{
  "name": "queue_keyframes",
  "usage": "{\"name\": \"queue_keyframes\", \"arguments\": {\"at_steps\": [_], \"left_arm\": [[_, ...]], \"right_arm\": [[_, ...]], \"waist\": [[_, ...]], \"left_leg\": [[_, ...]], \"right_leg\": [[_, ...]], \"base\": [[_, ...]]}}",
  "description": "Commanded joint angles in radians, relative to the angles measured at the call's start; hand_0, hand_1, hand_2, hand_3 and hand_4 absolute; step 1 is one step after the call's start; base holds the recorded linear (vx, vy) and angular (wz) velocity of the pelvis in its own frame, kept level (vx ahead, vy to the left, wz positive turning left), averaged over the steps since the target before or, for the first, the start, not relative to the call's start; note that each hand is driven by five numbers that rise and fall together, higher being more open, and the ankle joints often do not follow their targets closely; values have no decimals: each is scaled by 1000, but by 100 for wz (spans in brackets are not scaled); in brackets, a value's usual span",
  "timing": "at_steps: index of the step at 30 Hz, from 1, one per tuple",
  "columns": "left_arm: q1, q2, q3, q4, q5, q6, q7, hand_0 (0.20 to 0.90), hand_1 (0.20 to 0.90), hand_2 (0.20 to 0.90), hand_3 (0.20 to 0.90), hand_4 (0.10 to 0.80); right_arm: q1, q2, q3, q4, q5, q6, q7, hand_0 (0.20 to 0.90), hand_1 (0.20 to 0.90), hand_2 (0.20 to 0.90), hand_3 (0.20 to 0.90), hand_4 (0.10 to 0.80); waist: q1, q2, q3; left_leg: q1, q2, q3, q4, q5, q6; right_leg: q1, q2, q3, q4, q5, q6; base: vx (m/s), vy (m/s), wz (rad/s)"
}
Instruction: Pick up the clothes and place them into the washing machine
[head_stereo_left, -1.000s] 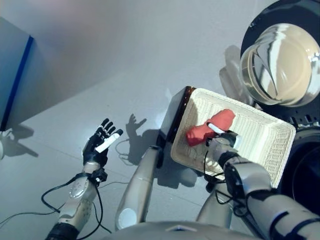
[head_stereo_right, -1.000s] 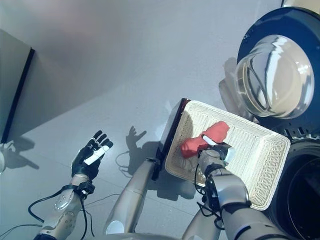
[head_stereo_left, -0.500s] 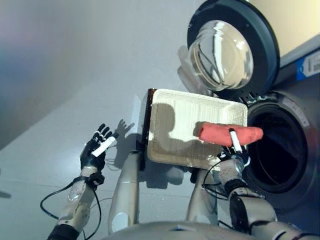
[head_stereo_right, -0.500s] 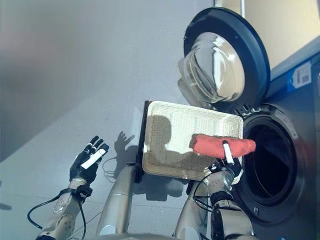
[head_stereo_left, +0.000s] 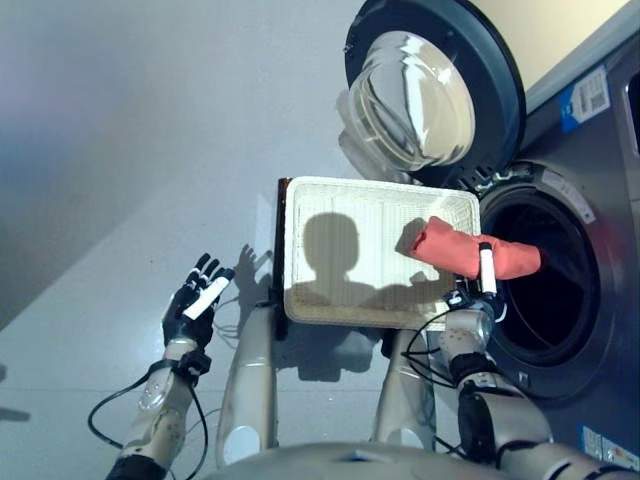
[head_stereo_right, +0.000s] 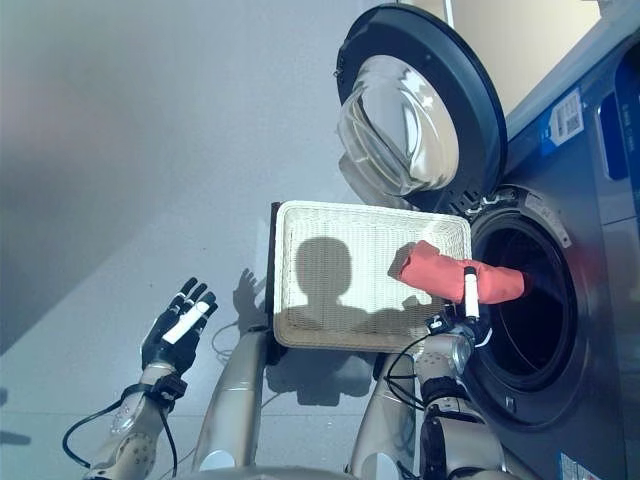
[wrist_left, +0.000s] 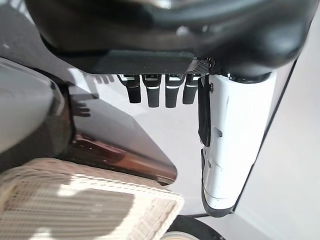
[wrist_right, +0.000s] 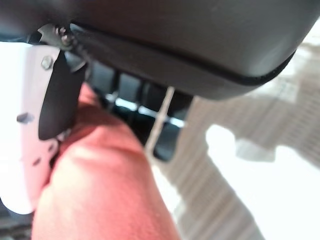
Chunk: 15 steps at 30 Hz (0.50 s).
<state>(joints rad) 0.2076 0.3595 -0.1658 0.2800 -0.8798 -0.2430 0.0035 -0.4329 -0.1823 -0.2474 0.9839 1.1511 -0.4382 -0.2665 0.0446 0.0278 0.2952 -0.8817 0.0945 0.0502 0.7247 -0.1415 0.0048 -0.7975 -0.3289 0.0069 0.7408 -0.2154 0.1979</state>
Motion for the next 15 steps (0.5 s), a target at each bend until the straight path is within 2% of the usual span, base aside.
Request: {"name": "queue_keyframes", "arguments": {"at_steps": [1, 9, 15], "left_arm": [[28, 14, 20, -48, -5, -75, -12, 900, 900, 900, 900, 800], [41, 25, -1, -34, -2, -76, -19, 900, 900, 900, 900, 800], [52, 53, -43, -16, -3, -50, -30, 900, 900, 900, 900, 800]], "right_arm": [[-40, -93, -84, -77, 41, -139, -13, 200, 200, 200, 200, 300], [-157, -204, -170, 55, 57, -157, -101, 200, 200, 200, 200, 300], [-246, -381, -270, 207, 131, -172, -181, 200, 200, 200, 200, 300]], "waist": [[17, 51, -25], [29, 85, -33], [45, 116, -49]], "left_leg": [[24, 59, -127, -38, 3, -89], [20, 62, -137, -16, -7, -99], [-2, 49, -146, 6, -21, -101]], "right_leg": [[13, 9, -8, 50, -63, -68], [-3, 20, -10, 115, -109, -79], [-24, 15, -8, 151, -129, -76]], "base": [[14, -42, -3], [9, -33, -1], [2, -4, 1]]}}
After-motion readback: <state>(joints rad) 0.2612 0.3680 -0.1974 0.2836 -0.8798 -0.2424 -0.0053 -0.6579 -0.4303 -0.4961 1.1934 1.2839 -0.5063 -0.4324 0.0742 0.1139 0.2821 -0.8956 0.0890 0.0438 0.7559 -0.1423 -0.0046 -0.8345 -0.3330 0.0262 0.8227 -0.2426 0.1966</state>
